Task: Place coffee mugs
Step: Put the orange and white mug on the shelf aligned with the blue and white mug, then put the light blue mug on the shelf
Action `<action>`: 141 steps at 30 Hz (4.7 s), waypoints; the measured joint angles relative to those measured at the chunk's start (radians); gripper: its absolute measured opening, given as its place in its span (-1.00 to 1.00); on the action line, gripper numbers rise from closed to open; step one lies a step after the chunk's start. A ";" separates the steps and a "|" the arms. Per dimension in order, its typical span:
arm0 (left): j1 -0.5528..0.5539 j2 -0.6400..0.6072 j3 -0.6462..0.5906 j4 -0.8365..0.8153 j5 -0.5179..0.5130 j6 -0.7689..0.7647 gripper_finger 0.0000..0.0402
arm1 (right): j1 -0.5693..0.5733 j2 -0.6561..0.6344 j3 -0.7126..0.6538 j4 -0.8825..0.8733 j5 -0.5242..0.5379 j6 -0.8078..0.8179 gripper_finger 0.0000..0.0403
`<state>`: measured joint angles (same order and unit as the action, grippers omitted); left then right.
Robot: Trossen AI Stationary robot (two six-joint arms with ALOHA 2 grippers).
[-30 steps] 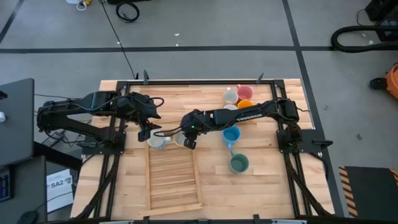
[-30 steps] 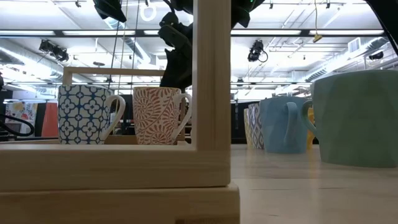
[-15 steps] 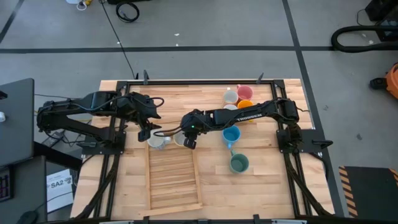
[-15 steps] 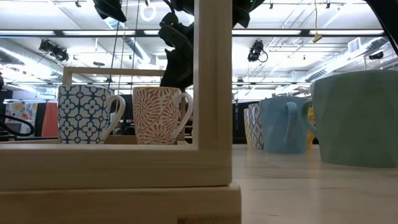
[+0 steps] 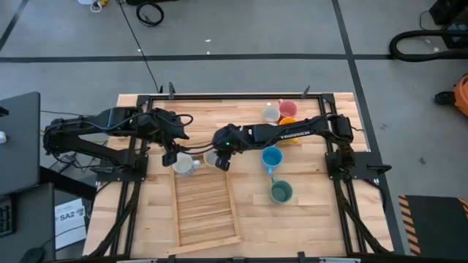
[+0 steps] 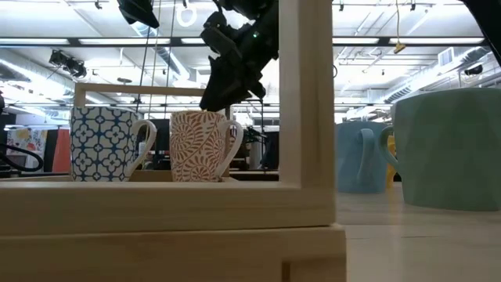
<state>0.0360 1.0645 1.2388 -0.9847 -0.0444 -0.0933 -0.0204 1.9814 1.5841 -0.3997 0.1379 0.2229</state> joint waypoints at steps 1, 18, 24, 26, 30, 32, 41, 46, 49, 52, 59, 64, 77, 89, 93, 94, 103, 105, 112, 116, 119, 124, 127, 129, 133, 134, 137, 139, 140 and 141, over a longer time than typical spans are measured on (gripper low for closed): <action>0.000 0.000 0.000 0.000 0.000 0.000 0.01 | 0.000 -0.003 0.000 0.007 0.000 -0.008 -0.36; 0.000 0.000 0.000 0.000 0.000 0.000 0.01 | 0.023 -0.256 0.000 -0.215 -0.133 -0.007 -0.36; 0.000 0.000 0.000 0.001 0.000 0.000 0.01 | 0.067 -0.372 0.001 -0.389 -0.139 0.020 -0.36; 0.000 0.000 0.000 0.001 0.000 0.000 0.01 | 0.083 -0.407 0.001 -0.455 -0.140 0.021 -0.36; 0.000 0.000 0.000 0.001 0.000 0.000 0.01 | 0.114 -0.466 0.001 -0.568 -0.140 0.040 -0.36; 0.000 0.000 0.000 0.001 0.000 0.000 0.01 | 0.124 -0.491 0.001 -0.609 -0.138 0.086 -0.36; 0.000 0.000 0.000 0.001 0.000 0.000 0.01 | 0.139 -0.530 0.000 -0.864 -0.049 0.245 -0.36; 0.000 0.000 0.000 0.001 0.000 -0.001 0.01 | 0.139 -0.534 -0.037 -0.978 -0.001 0.386 -0.36; 0.000 0.000 0.000 0.001 0.000 -0.001 0.01 | 0.139 -0.549 -0.085 -0.988 0.025 0.502 -0.36; 0.000 0.000 0.000 0.001 0.000 -0.001 0.01 | 0.136 -0.554 -0.143 -0.986 0.042 0.611 -0.36; 0.000 0.000 0.000 0.002 0.000 -0.001 0.01 | 0.109 -0.553 -0.273 -0.947 0.079 0.754 -0.36; 0.000 0.000 0.000 0.002 0.000 -0.001 0.01 | 0.079 -0.552 -0.363 -0.841 0.077 0.766 -0.36; 0.000 0.000 0.000 0.002 0.000 -0.001 0.01 | 0.023 -0.552 -0.467 -0.702 0.071 0.763 -0.36; 0.000 0.000 0.000 0.005 0.000 -0.001 0.01 | 0.023 -0.496 -0.469 -0.692 0.069 0.767 -0.36; 0.000 0.000 0.000 0.005 0.000 -0.001 0.01 | 0.023 -0.460 -0.469 -0.692 0.068 0.746 -0.36; 0.000 0.000 0.000 0.005 0.000 -0.001 0.01 | 0.022 -0.450 -0.469 -0.692 0.068 0.745 -0.36; 0.000 0.000 0.000 0.005 0.000 -0.001 0.01 | 0.022 -0.404 -0.468 -0.670 0.042 0.743 -0.36; 0.000 0.000 0.000 0.006 0.000 -0.001 0.01 | 0.022 -0.400 -0.468 -0.670 0.042 0.743 -0.36; 0.000 0.000 0.000 0.008 0.000 -0.001 0.01 | 0.022 -0.395 -0.468 -0.666 0.018 0.743 -0.36; 0.000 0.000 0.000 0.008 0.000 -0.001 0.01 | 0.022 -0.395 -0.468 -0.665 0.019 0.743 -0.40; 0.000 0.000 0.000 0.008 0.000 -0.001 0.01 | 0.022 -0.395 -0.468 -0.664 0.020 0.743 -0.45; 0.000 0.000 0.000 0.008 0.000 -0.001 0.01 | 0.022 -0.395 -0.468 -0.665 0.023 0.742 -0.62; 0.000 0.000 0.000 0.008 0.000 -0.001 0.01 | 0.022 -0.395 -0.468 -0.658 0.027 0.744 -0.74; 0.000 0.000 0.000 0.008 0.000 -0.001 0.01 | 0.022 -0.396 -0.467 -0.656 0.026 0.743 -0.80; 0.000 0.000 0.000 0.008 0.000 -0.001 0.01 | 0.023 -0.398 -0.465 -0.650 0.025 0.743 -0.85; 0.000 0.000 0.000 0.008 0.000 -0.001 0.01 | 0.022 -0.398 -0.465 -0.646 0.025 0.743 -0.85; 0.000 0.000 0.000 0.008 0.000 -0.001 0.01 | 0.022 -0.398 -0.466 -0.635 0.026 0.742 -0.82; 0.000 0.000 0.000 0.008 0.000 -0.001 0.01 | 0.022 -0.397 -0.467 -0.627 0.026 0.731 -0.82; 0.000 0.000 0.000 0.008 0.000 -0.001 0.01 | 0.022 -0.397 -0.467 -0.624 0.026 0.721 -0.82; 0.000 0.000 0.000 0.008 0.000 -0.001 0.01 | 0.022 -0.397 -0.467 -0.620 0.026 0.714 -0.83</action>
<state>0.0364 1.0645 1.2388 -0.9764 -0.0448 -0.0940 0.0017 1.5841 1.1175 -1.0201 0.1642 0.9371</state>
